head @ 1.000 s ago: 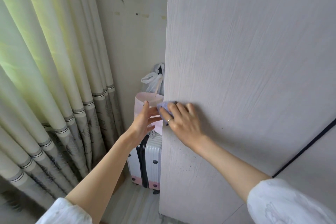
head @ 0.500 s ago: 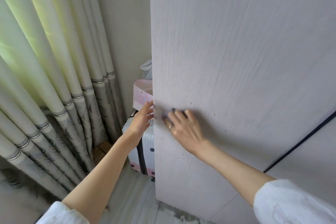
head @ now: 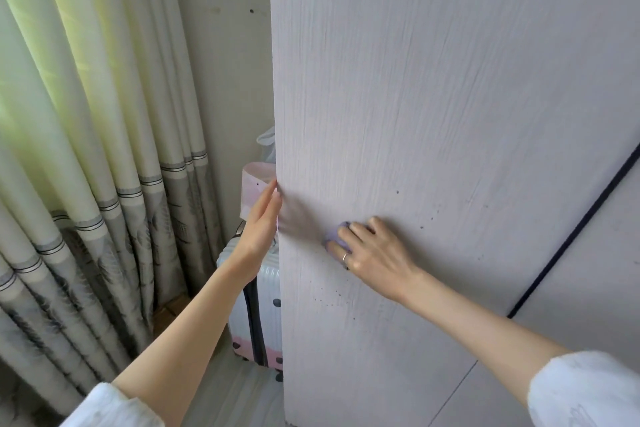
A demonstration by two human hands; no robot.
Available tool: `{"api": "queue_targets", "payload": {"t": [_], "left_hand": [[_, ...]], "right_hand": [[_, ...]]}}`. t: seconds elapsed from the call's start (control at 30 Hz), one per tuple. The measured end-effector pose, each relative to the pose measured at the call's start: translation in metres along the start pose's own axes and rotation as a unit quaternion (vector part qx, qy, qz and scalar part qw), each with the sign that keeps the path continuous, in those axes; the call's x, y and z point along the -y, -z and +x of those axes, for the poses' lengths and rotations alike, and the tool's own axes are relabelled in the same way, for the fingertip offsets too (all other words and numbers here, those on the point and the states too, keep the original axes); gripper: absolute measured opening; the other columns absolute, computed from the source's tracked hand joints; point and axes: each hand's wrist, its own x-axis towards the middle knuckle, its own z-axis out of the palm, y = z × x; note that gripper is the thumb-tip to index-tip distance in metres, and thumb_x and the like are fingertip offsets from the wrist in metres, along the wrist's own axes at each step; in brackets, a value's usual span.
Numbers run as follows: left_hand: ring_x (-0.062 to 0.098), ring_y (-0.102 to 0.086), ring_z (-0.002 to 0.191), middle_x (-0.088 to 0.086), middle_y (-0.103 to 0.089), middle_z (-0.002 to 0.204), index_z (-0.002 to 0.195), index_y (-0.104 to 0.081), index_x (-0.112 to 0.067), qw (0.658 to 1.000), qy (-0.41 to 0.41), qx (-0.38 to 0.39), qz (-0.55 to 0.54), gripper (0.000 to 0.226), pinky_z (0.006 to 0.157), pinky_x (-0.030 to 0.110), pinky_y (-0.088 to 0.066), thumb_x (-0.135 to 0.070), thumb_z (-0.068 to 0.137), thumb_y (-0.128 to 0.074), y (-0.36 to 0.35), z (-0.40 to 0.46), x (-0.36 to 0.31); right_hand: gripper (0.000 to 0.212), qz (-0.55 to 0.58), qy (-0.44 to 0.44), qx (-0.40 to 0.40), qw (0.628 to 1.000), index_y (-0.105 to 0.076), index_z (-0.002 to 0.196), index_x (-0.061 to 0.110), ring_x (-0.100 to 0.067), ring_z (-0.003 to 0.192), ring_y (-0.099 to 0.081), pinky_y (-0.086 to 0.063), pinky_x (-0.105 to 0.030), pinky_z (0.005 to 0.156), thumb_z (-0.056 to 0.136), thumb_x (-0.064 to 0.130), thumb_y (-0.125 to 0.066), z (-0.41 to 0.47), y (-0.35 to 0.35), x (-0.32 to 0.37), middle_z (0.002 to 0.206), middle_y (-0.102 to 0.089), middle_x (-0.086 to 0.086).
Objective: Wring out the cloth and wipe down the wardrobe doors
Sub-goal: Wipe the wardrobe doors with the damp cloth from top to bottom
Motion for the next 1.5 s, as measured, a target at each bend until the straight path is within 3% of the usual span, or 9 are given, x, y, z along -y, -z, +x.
{"api": "queue_targets", "payload": {"t": [0.27,0.43,0.53,0.67,0.8,1.07,1.23,1.4,1.5], "left_hand": [[0.014,-0.038,0.134,-0.013,-0.040,0.145,0.140,-0.031,-0.046,0.999,-0.038,-0.019,0.017,0.040,0.106,0.036,-0.035,-0.046,0.099,-0.031,0.003,0.009,0.014],[0.016,-0.038,0.134,-0.011,-0.039,0.146,0.143,-0.032,-0.035,0.993,-0.101,-0.051,0.018,0.042,0.112,0.044,-0.030,-0.038,0.102,-0.030,-0.004,0.009,0.029],[0.018,-0.041,0.131,-0.005,-0.043,0.143,0.142,-0.035,-0.030,0.990,-0.121,-0.068,0.011,0.041,0.111,0.044,-0.033,-0.035,0.102,-0.029,-0.006,0.010,0.034],[0.021,-0.037,0.133,0.000,-0.041,0.143,0.142,-0.034,-0.033,0.988,-0.132,-0.073,0.028,0.043,0.110,0.047,-0.032,-0.042,0.101,-0.027,-0.004,0.015,0.043],[0.015,-0.038,0.131,-0.006,-0.042,0.141,0.143,-0.036,-0.023,0.980,-0.180,-0.069,0.038,0.043,0.112,0.039,-0.029,-0.034,0.103,-0.026,-0.005,0.007,0.057],[0.008,-0.047,0.094,-0.016,-0.047,0.094,0.078,-0.044,-0.036,0.964,-0.253,-0.072,0.037,0.032,0.087,0.026,-0.033,-0.028,0.103,-0.026,-0.016,-0.006,0.071],[0.014,-0.042,0.089,0.001,-0.039,0.105,0.074,-0.038,-0.031,0.945,-0.254,-0.108,0.177,0.029,0.056,0.022,-0.032,-0.028,0.100,-0.025,-0.014,-0.001,0.083],[0.017,-0.041,0.074,-0.001,-0.040,0.081,0.110,-0.059,-0.031,0.941,-0.281,-0.124,0.143,0.030,0.080,0.035,-0.046,-0.028,0.100,-0.030,-0.005,0.015,0.081],[0.012,-0.045,0.074,-0.013,-0.050,0.079,0.132,-0.050,-0.032,0.954,-0.265,-0.133,0.051,0.035,0.080,0.029,-0.044,-0.028,0.101,-0.035,-0.009,0.015,0.083]], "right_hand": [[0.048,0.002,-0.247,-0.132,0.960,-0.067,0.109,0.010,-0.029,0.070,-0.053,-0.021,-0.033,0.063,0.062,0.004,-0.060,0.074,0.054,-0.085,0.084,-0.055,-0.014],[0.031,-0.017,-0.043,-0.047,0.998,-0.068,0.095,0.012,-0.026,0.068,-0.052,-0.025,-0.034,0.061,0.080,0.000,-0.043,0.001,0.011,-0.016,0.080,-0.056,-0.008],[0.055,-0.060,0.044,-0.019,0.997,-0.068,0.088,0.018,-0.022,0.067,-0.053,-0.026,-0.032,0.061,0.097,0.003,-0.016,-0.035,0.004,-0.001,0.078,-0.058,-0.003],[0.026,-0.086,-0.130,-0.142,0.978,-0.068,0.092,0.010,-0.031,0.070,-0.056,-0.037,-0.033,0.059,0.073,-0.003,-0.057,-0.003,0.032,-0.053,0.083,-0.058,-0.014],[0.046,-0.058,-0.287,-0.208,0.934,-0.068,0.094,0.008,-0.036,0.072,-0.055,-0.041,-0.037,0.059,0.053,-0.014,-0.071,0.014,0.046,-0.079,0.085,-0.054,-0.018],[0.040,-0.087,0.001,-0.042,0.995,-0.070,0.078,0.018,-0.023,0.058,-0.052,-0.031,-0.023,0.050,0.044,-0.002,-0.078,-0.082,-0.002,0.001,0.072,-0.053,-0.005],[0.049,-0.096,-0.179,-0.107,0.973,-0.068,0.106,0.011,-0.035,0.077,-0.056,-0.046,-0.038,0.062,0.060,-0.006,-0.073,-0.063,0.028,-0.051,0.088,-0.053,-0.017],[0.042,-0.064,-0.345,-0.118,0.929,-0.057,0.127,0.013,-0.036,0.100,-0.047,-0.038,-0.043,0.083,0.085,0.007,-0.057,-0.055,0.049,-0.076,0.108,-0.046,-0.018],[0.026,-0.096,-0.188,-0.127,0.969,-0.069,0.097,0.006,-0.034,0.073,-0.056,-0.043,-0.038,0.061,0.077,0.008,-0.052,-0.084,0.024,-0.046,0.084,-0.052,-0.017]]}}
